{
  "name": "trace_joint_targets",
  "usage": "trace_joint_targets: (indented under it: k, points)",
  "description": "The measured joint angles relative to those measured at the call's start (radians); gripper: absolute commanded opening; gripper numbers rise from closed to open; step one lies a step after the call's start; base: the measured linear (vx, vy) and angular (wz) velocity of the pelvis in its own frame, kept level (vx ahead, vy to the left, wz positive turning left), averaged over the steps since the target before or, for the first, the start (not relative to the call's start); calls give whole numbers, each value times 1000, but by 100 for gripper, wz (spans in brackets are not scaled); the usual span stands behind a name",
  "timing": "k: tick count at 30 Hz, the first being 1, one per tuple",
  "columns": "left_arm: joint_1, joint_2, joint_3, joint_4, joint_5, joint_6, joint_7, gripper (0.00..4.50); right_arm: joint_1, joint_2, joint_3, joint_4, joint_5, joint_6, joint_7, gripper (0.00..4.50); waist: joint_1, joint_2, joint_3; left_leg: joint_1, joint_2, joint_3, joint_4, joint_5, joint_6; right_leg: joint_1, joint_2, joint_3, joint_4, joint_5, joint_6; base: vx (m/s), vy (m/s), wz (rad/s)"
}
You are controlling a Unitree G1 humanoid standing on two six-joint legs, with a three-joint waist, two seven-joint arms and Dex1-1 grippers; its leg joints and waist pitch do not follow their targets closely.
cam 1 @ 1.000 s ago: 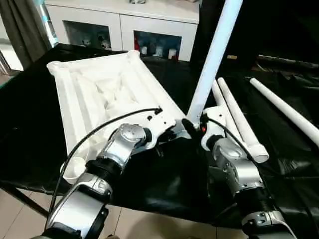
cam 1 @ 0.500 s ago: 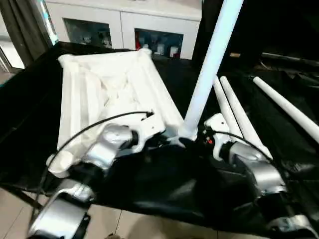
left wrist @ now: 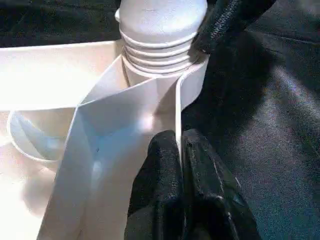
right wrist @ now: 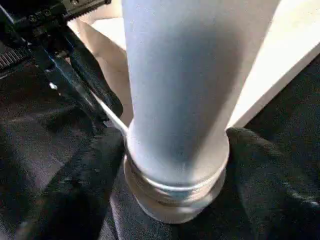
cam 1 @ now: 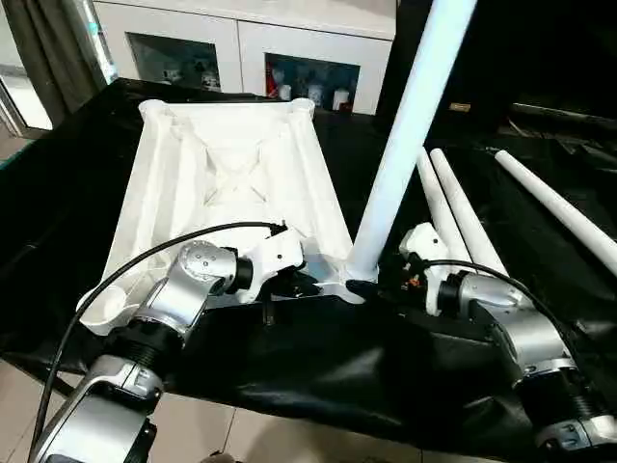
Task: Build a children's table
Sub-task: Rotate leg to tighten
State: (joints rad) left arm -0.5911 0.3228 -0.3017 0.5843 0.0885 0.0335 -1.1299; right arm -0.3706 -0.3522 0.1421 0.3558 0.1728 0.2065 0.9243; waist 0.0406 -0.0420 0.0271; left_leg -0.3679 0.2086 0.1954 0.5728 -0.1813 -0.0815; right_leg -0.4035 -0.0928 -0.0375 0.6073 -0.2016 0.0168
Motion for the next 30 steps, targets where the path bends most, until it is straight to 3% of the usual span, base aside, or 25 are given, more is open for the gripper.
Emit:
trace_joint_targets:
  k: [7,17,24,30]
  points:
    - [3,4,0,-4,-7,1,-17,0,13,8,-6,-4,26,-1,5,273,1,0,0,0,0,0,0,0,0,0,0,0,0,0,0,0,0,0]
    - [-10,-21,1,25,7,4,44,0,37,50,-20,-2,9,-24,-106,268,0,0,0,2,0,0,2,0,0,2,0,1,1,1,-1,0,0,0]
    - [-111,-197,12,171,69,121,362,0,-37,251,-134,128,-29,-13,-550,267,-10,-2,-1,4,-1,-2,3,0,0,3,-1,2,0,1,1,0,0,0]
    - [-137,-278,15,199,76,180,486,0,-68,306,-152,162,-66,-29,-708,267,-6,2,-2,2,-1,-3,3,0,0,3,-1,1,0,2,2,0,0,0]
